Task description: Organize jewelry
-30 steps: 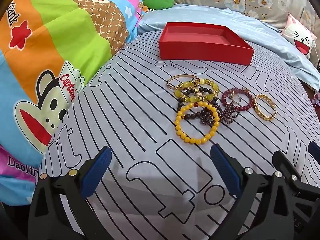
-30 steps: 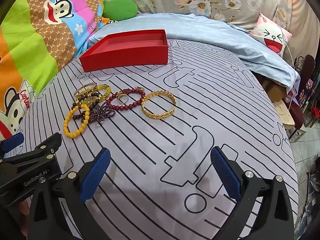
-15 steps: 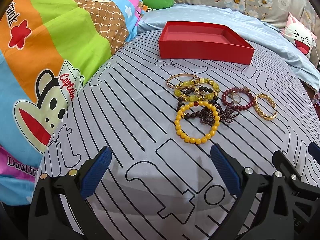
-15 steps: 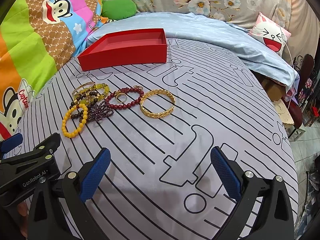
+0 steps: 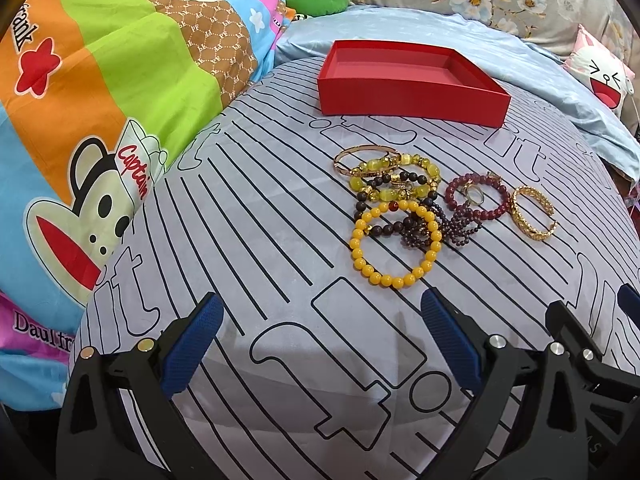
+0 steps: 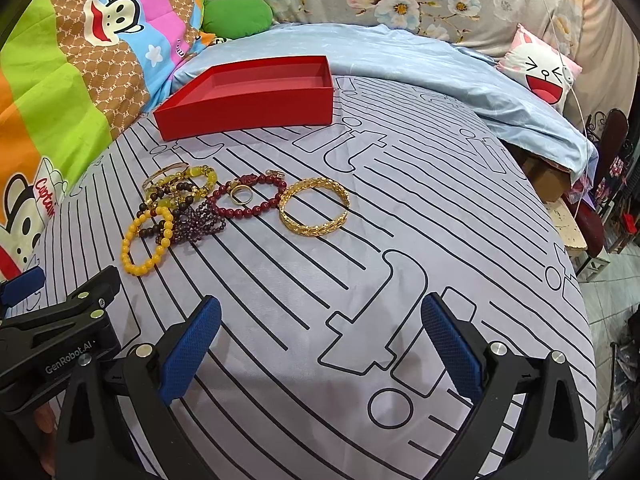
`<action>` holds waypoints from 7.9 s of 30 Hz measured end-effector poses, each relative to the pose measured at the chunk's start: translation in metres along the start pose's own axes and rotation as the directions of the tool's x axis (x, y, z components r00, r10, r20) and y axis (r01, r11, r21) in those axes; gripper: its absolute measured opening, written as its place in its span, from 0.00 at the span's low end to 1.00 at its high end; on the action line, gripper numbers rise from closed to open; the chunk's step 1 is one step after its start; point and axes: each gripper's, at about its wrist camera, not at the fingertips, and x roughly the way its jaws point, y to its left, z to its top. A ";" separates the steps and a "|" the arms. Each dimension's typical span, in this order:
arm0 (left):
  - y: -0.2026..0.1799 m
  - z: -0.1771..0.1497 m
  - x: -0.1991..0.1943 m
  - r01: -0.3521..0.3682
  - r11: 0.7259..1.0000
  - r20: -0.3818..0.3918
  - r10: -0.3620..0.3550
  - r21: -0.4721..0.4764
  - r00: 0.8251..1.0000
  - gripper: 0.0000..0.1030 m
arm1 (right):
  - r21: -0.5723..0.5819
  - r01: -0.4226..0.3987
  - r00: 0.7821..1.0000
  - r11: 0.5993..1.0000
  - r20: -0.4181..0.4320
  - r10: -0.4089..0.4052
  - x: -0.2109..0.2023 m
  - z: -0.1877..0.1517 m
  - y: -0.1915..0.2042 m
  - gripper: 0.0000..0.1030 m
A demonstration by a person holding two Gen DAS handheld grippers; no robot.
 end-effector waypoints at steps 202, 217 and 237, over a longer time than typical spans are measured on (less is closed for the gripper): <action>-0.068 0.353 0.211 0.269 0.960 0.063 -0.274 0.075 0.960 0.37 | -0.054 -0.145 0.988 0.988 -0.067 0.141 0.248 0.337 0.039 0.60; -0.038 0.325 0.132 0.221 0.973 0.159 -0.228 0.064 0.960 0.52 | -0.083 -0.149 0.987 0.985 0.052 0.154 0.152 0.311 0.024 0.64; 0.014 0.137 0.068 0.157 0.986 0.025 -0.156 -0.049 0.987 0.55 | -0.085 -0.133 0.991 0.988 -0.029 0.131 0.058 0.116 -0.007 0.68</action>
